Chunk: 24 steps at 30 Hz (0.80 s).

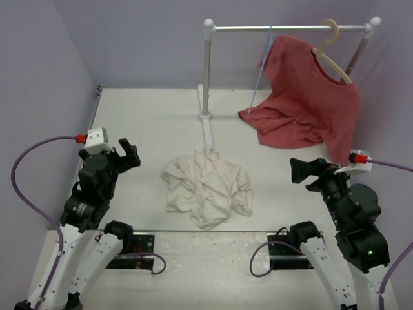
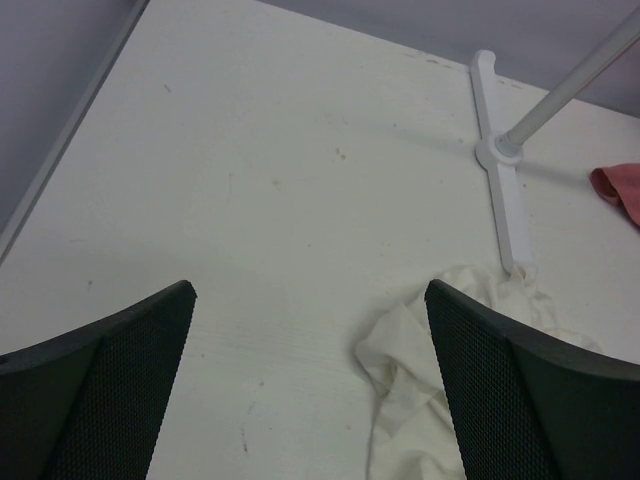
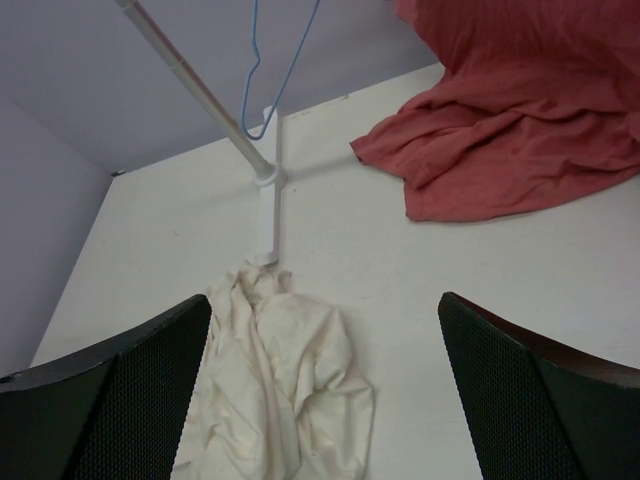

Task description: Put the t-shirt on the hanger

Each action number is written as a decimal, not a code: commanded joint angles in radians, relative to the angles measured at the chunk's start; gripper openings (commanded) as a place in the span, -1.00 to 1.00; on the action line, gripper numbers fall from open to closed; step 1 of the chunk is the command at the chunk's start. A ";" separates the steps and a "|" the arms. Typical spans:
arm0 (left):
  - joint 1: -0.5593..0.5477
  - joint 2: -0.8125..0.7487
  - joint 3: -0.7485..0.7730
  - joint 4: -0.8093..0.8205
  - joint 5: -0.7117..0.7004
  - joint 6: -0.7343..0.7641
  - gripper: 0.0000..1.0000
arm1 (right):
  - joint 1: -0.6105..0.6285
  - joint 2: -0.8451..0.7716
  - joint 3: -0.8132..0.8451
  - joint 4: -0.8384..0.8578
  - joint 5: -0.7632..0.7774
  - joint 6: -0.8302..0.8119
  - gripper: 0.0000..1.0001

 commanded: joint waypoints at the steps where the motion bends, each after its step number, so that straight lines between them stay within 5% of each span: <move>1: 0.002 0.000 -0.012 0.026 0.010 -0.005 1.00 | -0.005 0.017 0.011 0.043 0.008 0.022 0.97; 11: 0.002 0.007 -0.013 0.033 0.008 -0.003 1.00 | -0.005 0.200 0.062 0.195 -0.096 0.051 0.97; 21: 0.002 0.022 -0.017 0.034 0.012 0.002 1.00 | 0.081 0.996 0.672 0.128 0.040 -0.009 0.98; 24: 0.002 0.020 -0.017 0.034 0.011 0.001 1.00 | 0.098 1.225 0.882 0.050 0.142 -0.038 0.63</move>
